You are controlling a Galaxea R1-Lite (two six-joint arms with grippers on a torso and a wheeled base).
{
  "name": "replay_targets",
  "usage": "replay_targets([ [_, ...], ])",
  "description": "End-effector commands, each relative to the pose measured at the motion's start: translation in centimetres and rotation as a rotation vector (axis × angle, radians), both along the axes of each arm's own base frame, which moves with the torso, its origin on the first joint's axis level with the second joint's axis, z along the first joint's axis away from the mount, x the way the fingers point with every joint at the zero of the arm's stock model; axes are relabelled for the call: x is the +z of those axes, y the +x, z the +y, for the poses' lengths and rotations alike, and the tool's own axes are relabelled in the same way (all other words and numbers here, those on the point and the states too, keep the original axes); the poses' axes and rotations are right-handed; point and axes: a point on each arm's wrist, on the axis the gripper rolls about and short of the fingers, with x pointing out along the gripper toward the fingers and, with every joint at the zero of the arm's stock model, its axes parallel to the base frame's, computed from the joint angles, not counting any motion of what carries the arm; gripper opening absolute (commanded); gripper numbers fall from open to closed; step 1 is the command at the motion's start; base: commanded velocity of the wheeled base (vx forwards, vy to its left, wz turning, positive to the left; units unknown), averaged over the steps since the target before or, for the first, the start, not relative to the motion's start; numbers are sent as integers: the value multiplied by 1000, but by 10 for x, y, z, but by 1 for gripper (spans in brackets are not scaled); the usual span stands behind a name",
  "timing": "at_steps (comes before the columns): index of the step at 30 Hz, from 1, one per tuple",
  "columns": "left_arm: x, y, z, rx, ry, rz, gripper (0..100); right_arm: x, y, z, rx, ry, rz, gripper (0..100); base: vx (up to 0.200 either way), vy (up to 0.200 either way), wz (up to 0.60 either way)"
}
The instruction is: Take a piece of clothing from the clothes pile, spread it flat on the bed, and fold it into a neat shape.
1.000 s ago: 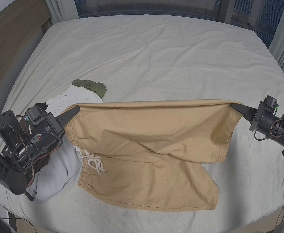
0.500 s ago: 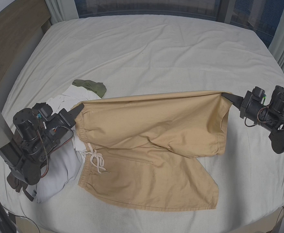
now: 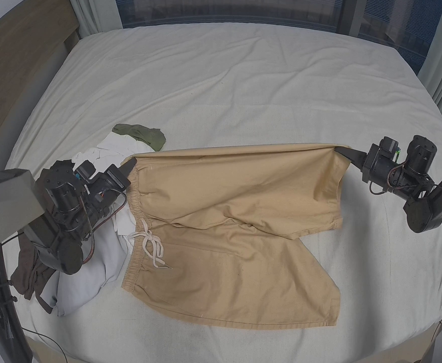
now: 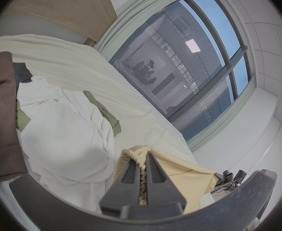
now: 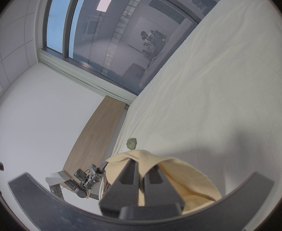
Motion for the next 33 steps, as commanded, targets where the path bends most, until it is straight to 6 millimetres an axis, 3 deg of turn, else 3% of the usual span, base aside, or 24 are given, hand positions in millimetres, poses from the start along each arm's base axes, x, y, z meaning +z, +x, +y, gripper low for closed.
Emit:
replay_targets([
  [1,-4,8,-2,-9,-3,-6,100,-12,6,-6,-6,0,15,100,0,0,0],
  [5,-7,8,-3,-6,-1,1,100,-17,-1,-13,-28,0,12,100,0,0,0],
  [10,-11,4,-3,7,5,24,100,-14,-29,-17,-40,0,51,100,0,0,0],
  [13,-15,-6,-1,12,15,56,100,-24,-66,-11,-27,3,163,100,0,0,0],
  [17,-10,-30,1,0,41,87,100,-42,-99,-2,1,-17,286,100,0,0,0],
  [21,-4,-67,5,-67,52,133,100,-74,-130,9,59,-120,405,100,0,0,0],
  [27,-14,-112,2,-230,67,245,100,-110,-152,14,104,-217,548,100,0,0,0],
  [33,-18,-122,-6,-287,76,275,100,-130,-157,14,122,-234,639,100,0,0,0],
])
